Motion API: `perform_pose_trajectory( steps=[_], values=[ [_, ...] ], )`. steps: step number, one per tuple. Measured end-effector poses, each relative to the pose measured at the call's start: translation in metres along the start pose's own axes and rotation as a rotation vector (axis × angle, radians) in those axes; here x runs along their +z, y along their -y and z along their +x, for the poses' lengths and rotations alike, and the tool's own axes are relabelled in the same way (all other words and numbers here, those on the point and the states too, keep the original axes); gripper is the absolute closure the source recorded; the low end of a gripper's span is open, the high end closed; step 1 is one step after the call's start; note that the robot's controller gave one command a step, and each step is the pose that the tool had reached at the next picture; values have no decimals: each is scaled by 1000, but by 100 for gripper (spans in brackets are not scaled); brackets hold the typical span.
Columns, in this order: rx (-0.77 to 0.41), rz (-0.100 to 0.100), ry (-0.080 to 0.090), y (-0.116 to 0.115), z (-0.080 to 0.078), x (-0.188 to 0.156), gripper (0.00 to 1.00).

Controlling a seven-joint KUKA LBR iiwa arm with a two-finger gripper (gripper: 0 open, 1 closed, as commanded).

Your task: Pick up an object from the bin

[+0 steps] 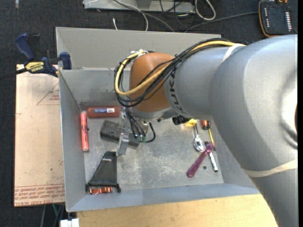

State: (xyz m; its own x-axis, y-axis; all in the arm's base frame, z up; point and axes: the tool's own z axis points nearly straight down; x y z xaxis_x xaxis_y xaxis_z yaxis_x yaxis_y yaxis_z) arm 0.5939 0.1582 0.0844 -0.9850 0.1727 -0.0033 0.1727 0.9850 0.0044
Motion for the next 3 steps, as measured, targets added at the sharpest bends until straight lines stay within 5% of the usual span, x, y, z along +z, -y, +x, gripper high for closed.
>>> perform_pose_trajectory(
  steps=[1, 2, 3],
  values=[
    [195, -3, 5, 1, -1, -46, 0],
    [42, 0, 0, 1, 0, 15, 0],
    [197, -8, 13, 1, -3, 14, 0]
  ],
)
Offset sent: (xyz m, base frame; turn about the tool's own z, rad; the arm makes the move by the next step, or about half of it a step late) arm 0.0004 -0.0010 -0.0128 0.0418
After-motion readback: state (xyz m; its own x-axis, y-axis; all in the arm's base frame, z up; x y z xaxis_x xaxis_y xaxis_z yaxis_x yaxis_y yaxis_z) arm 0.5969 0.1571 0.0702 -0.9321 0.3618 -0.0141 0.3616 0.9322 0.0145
